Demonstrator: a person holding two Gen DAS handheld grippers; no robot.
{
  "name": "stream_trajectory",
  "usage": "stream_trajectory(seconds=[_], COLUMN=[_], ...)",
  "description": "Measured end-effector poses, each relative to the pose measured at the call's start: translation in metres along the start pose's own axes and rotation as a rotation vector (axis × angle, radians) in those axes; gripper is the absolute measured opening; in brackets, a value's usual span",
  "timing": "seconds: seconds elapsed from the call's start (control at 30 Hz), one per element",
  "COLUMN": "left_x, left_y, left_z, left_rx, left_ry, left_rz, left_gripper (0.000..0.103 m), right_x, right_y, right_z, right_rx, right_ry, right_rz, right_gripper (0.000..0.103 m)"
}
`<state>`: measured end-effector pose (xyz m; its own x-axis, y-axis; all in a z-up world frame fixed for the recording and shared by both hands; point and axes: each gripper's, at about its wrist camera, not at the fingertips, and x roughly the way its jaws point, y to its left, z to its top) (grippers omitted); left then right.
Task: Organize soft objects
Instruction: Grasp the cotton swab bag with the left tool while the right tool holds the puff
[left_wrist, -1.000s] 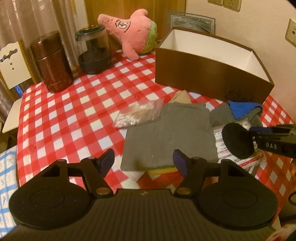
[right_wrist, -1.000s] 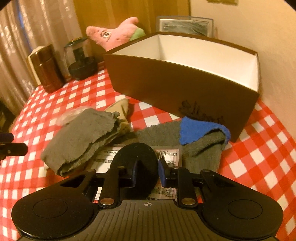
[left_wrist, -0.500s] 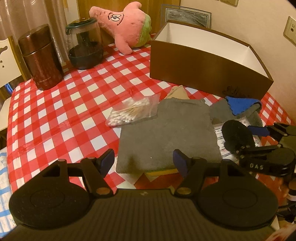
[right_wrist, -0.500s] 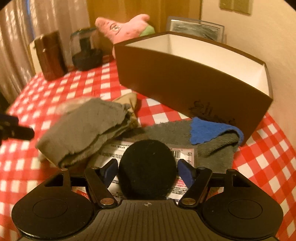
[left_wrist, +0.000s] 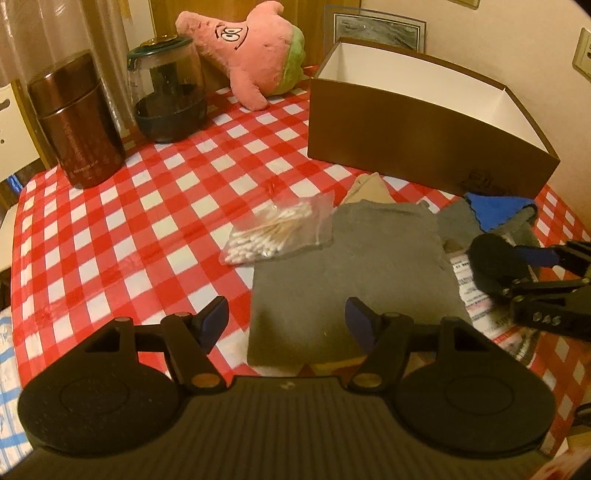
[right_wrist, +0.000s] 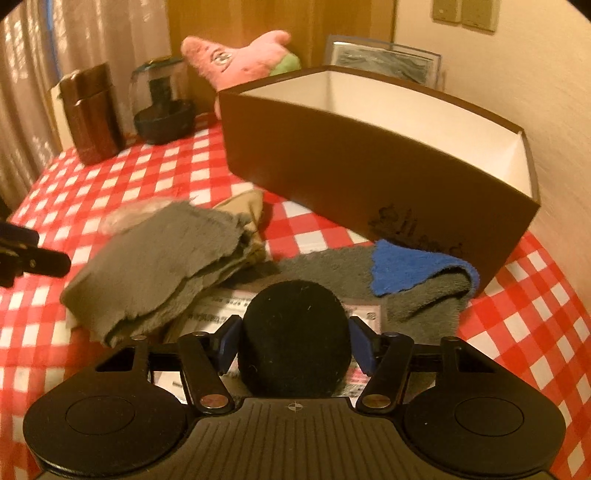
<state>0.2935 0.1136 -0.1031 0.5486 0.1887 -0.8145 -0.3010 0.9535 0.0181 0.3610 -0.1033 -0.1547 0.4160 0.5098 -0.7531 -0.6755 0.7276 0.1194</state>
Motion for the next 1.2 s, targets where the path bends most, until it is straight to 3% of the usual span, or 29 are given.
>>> stream_trajectory(seconds=[0.33,0.47,0.6,0.67,0.73,0.83,0.93,1.2], left_x=[0.039,0.059,0.072,0.078,0.083,0.089,0.088,0.063], left_y=[0.009,0.014,0.012,0.010,0.008,0.006,0.007,0.012], left_z=[0.016,0.021,0.025,0.026,0.027,0.028,0.029,0.034], left_rx=[0.128,0.184,0.257,0.297,0.327,0.360,0.349,0.252], left_ry=[-0.022,-0.010,-0.031,-0.049,-0.046,-0.035,-0.040,-0.042], left_rz=[0.043,0.028,0.010,0.006,-0.004,0.000,-0.002,-0.038], left_gripper=[0.066,0.053,0.051,0.044,0.029,0.019,0.013,0.011], right_x=[-0.004,-0.002,0.001,0.002,0.004,0.004,0.004,-0.001], right_y=[-0.017,-0.021,-0.025,-0.028,-0.029,-0.031,-0.031,-0.027], right_z=[0.019,0.021,0.020,0.021,0.021,0.022,0.023,0.025], right_rx=[0.079,0.092,0.109,0.120,0.128,0.131,0.132,0.124], right_ry=[-0.020,-0.013,-0.001,0.003,0.009,0.010,0.010,-0.003], right_rz=[0.000,-0.003,-0.009,-0.011,-0.011,-0.017,-0.019,-0.015], right_gripper=[0.061,0.061,0.061,0.061,0.061,0.061,0.061,0.061])
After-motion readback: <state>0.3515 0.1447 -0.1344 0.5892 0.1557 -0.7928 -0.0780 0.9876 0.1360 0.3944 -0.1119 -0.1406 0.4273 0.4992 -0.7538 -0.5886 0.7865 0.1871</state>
